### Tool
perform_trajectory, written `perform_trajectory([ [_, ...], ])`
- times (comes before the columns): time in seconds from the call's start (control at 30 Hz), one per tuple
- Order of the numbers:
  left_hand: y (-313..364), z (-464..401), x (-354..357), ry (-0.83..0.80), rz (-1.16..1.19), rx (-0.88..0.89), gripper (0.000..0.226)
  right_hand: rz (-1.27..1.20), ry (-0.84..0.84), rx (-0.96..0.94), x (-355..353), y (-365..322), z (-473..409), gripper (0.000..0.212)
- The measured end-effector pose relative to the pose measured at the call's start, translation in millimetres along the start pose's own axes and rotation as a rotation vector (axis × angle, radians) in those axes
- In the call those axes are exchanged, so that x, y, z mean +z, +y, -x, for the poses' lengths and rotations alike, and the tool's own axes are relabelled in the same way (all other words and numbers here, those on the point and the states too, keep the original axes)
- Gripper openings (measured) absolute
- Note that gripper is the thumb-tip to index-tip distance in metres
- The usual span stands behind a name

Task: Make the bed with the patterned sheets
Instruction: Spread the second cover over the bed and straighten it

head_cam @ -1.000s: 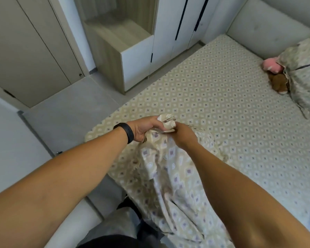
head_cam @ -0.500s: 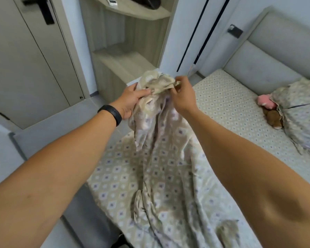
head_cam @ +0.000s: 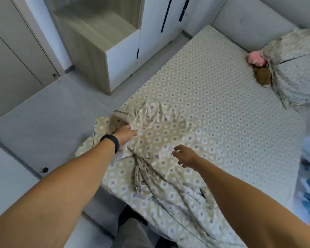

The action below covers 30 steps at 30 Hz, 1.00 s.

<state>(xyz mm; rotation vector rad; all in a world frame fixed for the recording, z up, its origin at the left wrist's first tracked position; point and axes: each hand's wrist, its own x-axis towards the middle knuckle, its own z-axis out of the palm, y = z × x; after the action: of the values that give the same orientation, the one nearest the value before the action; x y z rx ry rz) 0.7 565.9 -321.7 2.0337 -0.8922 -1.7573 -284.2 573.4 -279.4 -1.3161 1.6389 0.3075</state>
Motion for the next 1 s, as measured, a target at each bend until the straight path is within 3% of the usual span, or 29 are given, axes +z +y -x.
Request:
perform_trajectory([
  [0.13,0,10,50,-0.07,-0.128,0.015,0.069,0.012,0.031,0.036,6,59,17,0.045],
  [0.4,1,47,175,-0.378,-0.435,0.101,0.048,-0.14,0.122,0.108,31,166,80,0.04],
  [0.5,-7,75,234,-0.504,-0.543,0.127,0.028,-0.214,0.145,0.186,45,230,111,0.04],
  [0.7,-28,125,338,-0.656,-0.689,0.162,0.029,-0.49,0.214,0.382,70,353,174,0.034],
  [0.87,-40,161,421,-0.668,-0.821,0.204,0.026,-0.694,0.283,0.444,84,445,210,0.032],
  [1.0,-50,174,494,-0.604,-0.846,0.187,0.022,-0.761,0.298,0.387,83,514,218,0.032],
])
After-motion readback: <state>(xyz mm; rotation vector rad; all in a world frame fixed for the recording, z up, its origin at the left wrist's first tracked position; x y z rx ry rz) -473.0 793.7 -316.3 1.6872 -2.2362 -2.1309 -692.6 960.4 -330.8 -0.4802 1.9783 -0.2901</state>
